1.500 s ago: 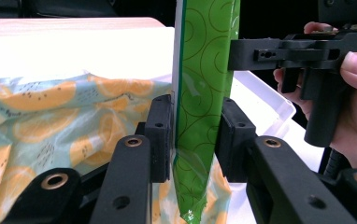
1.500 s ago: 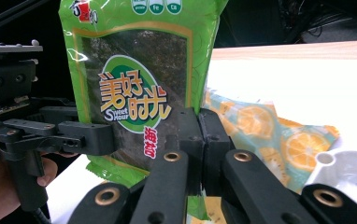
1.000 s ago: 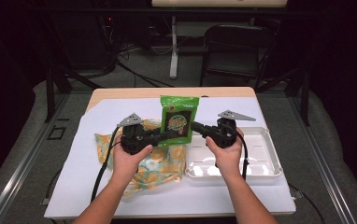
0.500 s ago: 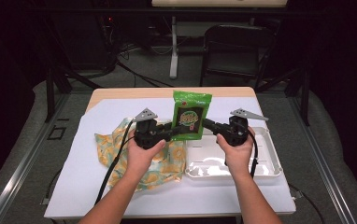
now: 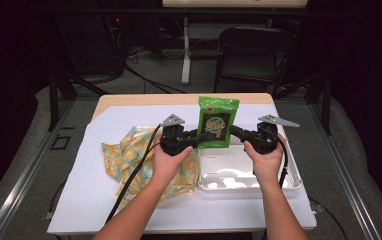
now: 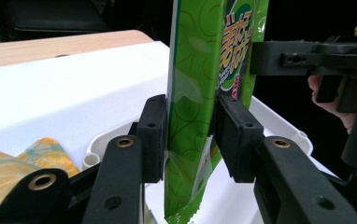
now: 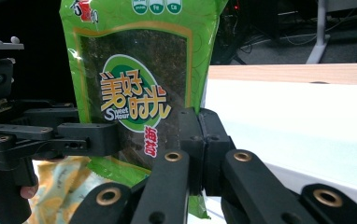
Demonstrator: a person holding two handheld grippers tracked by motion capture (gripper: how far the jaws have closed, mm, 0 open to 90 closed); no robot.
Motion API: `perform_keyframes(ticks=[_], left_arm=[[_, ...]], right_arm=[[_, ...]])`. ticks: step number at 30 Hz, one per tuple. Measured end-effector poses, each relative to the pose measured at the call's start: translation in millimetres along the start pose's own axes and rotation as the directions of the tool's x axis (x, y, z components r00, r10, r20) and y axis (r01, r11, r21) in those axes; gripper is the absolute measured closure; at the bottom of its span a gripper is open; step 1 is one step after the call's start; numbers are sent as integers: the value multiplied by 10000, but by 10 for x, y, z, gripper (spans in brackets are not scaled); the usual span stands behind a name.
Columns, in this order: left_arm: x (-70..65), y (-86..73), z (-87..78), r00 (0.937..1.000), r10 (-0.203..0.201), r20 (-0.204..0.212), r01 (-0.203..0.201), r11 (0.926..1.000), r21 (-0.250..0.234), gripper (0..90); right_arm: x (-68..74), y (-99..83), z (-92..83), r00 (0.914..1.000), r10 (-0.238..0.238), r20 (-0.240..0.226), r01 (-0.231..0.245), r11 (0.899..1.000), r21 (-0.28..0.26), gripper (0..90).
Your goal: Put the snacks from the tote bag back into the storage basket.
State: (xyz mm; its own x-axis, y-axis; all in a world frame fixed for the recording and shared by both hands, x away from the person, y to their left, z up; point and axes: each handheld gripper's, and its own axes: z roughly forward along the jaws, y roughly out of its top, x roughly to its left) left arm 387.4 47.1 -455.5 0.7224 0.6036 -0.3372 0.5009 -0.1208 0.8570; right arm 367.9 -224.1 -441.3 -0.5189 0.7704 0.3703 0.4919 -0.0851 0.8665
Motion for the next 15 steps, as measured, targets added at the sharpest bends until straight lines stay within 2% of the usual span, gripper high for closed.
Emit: perform_keyframes(ticks=[6, 15], left_arm=[[20, -50, 130, 9998, -168, -78, 170, 9994, 305, 628], [52, -97, 215, 9996, -208, -172, 219, 9976, 651, 616]], right_arm=[[-85, -31, 14, 9996, -84, 259, 77, 9996, 263, 900], [-149, -97, 65, 9990, -28, 445, 8, 9990, 449, 900]])
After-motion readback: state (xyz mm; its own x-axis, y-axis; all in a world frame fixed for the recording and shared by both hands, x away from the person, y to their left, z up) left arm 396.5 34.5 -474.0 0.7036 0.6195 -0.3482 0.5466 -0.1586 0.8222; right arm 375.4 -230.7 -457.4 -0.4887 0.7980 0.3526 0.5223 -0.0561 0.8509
